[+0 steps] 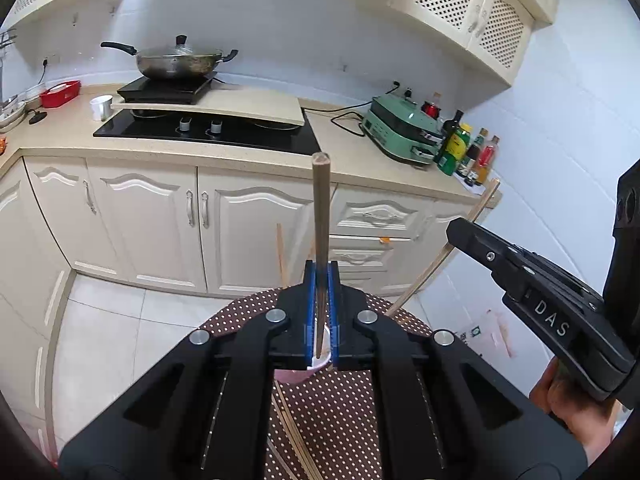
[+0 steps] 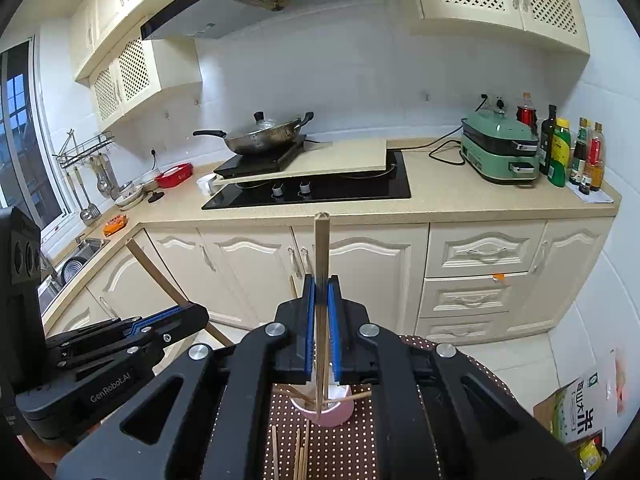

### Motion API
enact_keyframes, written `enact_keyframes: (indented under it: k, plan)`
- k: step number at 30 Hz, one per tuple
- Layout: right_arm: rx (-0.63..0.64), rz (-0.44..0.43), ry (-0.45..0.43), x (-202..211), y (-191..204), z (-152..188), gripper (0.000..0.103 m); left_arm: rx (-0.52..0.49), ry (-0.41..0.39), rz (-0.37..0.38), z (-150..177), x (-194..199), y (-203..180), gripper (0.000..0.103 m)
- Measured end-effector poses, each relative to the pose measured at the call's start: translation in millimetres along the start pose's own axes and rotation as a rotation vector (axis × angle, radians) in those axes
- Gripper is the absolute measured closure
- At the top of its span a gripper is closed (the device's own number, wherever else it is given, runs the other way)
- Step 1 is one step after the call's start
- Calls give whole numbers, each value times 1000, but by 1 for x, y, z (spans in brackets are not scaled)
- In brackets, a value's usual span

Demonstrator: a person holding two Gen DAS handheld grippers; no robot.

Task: Organize utensils
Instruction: 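Lift both held sticks upright over the pink cup, then lower both sticks into the cup and open both tools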

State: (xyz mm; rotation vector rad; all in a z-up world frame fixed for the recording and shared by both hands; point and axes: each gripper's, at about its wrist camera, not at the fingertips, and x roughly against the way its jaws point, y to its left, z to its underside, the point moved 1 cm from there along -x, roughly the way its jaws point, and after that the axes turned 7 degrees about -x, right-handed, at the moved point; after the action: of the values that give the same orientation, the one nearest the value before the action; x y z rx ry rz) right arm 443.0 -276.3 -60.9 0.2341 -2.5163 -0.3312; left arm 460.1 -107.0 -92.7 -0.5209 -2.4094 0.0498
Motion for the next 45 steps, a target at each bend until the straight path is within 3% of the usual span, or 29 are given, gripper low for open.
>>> enact_keyframes:
  k: [9,19,30,45]
  plan:
    - [32,-13,43,-27,1,17,98,3,65,-33,18,-35,10,97]
    - [29,3,99,-35,-5,40,98,0,142,-1,46,-53,12,97]
    - [10,44,149,-34,-8,71,98,0,216,5,66,-60,10,96]
    - [-86,52,194,-28,-15,88,95,5,290,2,76,-56,10,94]
